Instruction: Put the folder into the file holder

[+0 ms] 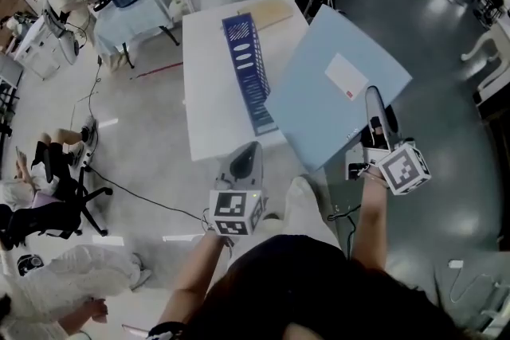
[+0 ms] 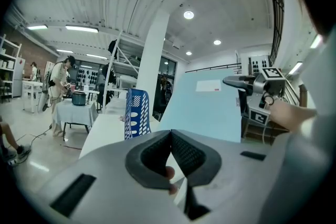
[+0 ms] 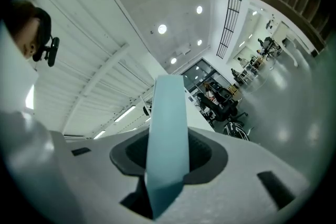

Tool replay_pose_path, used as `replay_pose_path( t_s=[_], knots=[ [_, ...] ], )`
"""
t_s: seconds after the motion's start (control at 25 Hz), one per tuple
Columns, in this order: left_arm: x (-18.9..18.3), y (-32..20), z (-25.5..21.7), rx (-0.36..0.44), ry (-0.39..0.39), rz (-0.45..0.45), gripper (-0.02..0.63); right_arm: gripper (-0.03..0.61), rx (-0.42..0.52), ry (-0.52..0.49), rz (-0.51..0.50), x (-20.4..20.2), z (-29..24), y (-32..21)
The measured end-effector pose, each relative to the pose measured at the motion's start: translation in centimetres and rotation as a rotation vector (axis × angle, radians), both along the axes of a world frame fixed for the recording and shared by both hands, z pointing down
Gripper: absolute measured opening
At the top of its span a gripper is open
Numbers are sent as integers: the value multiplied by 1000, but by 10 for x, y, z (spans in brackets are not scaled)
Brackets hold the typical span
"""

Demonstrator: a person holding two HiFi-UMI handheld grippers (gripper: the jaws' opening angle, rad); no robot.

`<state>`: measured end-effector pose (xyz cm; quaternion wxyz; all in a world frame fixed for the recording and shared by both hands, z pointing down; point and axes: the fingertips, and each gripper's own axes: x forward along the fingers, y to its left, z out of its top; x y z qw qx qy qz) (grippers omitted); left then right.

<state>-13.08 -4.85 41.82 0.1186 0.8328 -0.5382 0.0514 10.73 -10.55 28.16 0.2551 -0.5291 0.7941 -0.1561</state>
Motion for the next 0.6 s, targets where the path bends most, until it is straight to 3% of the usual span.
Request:
replay_pose_path(
  t_s=[0.6],
  knots=[
    [-18,3,-2,-4,20,-37,6,146,43,101,56,-46,-16,5]
  ],
)
